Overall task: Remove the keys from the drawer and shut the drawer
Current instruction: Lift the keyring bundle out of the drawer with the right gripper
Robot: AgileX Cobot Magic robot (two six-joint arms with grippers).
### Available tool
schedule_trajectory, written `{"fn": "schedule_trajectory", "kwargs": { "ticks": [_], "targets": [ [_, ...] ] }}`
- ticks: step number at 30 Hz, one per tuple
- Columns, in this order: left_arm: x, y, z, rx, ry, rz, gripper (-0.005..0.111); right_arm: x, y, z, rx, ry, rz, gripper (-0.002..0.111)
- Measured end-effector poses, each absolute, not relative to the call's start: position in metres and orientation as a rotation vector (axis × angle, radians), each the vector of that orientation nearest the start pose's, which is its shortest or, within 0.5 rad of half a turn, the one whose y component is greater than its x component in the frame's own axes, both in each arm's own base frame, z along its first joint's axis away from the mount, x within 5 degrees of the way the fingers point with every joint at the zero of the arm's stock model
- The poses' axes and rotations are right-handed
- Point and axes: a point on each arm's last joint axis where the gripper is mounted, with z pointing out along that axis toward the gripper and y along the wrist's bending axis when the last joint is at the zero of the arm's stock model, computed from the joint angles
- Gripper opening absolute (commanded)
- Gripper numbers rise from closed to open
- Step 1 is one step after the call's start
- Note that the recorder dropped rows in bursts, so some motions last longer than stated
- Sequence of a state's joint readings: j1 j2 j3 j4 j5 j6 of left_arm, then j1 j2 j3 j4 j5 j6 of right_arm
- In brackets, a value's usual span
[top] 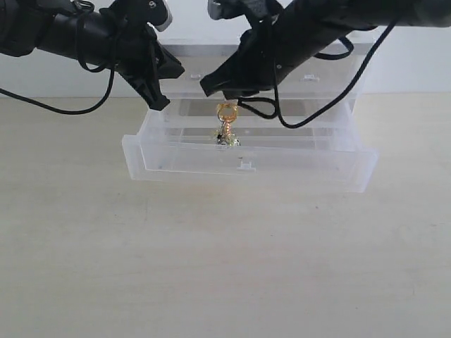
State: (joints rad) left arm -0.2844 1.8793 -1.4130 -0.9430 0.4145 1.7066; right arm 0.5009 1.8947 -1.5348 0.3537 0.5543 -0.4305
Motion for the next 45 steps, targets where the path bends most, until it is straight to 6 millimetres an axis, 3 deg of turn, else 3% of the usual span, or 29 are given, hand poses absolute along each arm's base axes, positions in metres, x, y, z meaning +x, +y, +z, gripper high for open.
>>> {"fn": "schedule_trajectory", "kwargs": {
  "ticks": [3,12,21,34,41,45],
  "targets": [
    [0.407,-0.15,0.257,1.275,1.749,-0.067,0.004,0.366,0.219,0.293,-0.816,2.194,0.401,0.0],
    [0.407,-0.15,0.257,1.275,1.749,-0.067,0.004,0.344,0.209,0.336,-0.801,2.131,0.423,0.0],
    [0.407,-0.15,0.257,1.274,1.748,-0.065,0.004,0.318,0.198,0.359,-0.837,2.179,0.461,0.0],
    [0.407,-0.15,0.257,1.274,1.748,-0.065,0.004,0.273,0.184,0.324,-0.797,2.276,0.617,0.0],
    [0.407,-0.15,0.257,1.274,1.748,-0.065,0.004,0.26,0.181,0.286,-0.818,2.326,0.608,0.0],
    [0.407,-0.15,0.257,1.274,1.748,-0.065,0.004,0.255,0.182,0.301,-0.792,2.23,0.599,0.0]
  ]
}}
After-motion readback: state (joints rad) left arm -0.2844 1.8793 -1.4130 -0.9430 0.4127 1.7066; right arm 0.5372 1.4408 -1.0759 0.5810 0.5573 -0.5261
